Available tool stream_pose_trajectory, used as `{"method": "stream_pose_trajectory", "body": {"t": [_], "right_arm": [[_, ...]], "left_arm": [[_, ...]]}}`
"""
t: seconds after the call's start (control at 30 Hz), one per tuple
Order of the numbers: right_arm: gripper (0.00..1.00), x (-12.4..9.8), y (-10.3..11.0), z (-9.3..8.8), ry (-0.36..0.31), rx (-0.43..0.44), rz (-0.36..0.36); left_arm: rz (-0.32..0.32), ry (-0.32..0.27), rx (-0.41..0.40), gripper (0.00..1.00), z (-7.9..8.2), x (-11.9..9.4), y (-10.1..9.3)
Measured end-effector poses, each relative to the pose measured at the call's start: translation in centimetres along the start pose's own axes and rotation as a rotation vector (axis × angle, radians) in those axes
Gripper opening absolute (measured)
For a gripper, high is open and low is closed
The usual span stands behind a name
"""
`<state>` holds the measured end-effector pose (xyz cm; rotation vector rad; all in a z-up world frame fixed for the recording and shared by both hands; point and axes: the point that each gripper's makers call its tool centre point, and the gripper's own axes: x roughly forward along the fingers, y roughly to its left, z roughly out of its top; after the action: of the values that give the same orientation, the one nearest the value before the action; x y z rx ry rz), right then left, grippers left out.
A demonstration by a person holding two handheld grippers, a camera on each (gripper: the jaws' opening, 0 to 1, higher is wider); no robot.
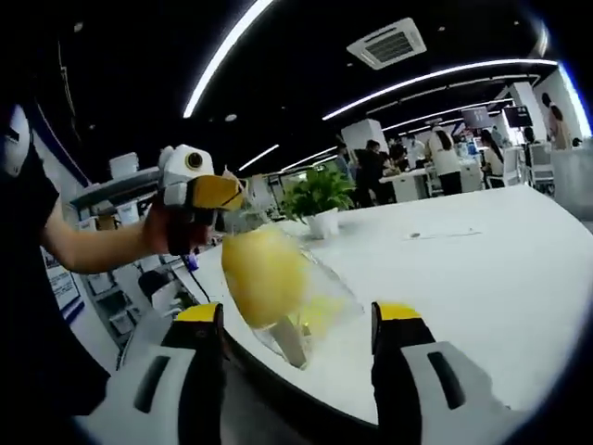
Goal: Compare the silicone blocks by pressing each to a similar depth, holding the contact briefly, and releasing to observe deformation and rebound differences across the visible hardness samples.
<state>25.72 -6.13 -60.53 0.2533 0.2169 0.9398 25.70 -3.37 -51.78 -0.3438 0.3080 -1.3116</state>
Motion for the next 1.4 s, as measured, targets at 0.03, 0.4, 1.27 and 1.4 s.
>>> {"method": "stream_pose_trajectory", "body": {"t": [0.03,0.4,1.27,1.4], "right_arm": [[0.57,0.1,0.2,0.2,-0.004,-0.003,0.009],[0.39,1.2,4.6,2.3,-0.062,-0.032,0.183],[0.10,1.4,7.0,5.8,-0.039,0.002,0.199],[0.08,1.3,7.1,6.1,-0.019,0.040,0.207]], "left_arm": [[-0.015,0.000,-0.002,0.00,0.1,-0.1,-0.5],[-0.079,-0.042,-0.004,0.00,1.6,-0.4,-3.1],[-0.082,-0.177,-0.065,0.00,4.2,-1.8,-3.4],[-0.093,-0.176,-0.061,0.00,4.6,-1.7,-3.7]]}}
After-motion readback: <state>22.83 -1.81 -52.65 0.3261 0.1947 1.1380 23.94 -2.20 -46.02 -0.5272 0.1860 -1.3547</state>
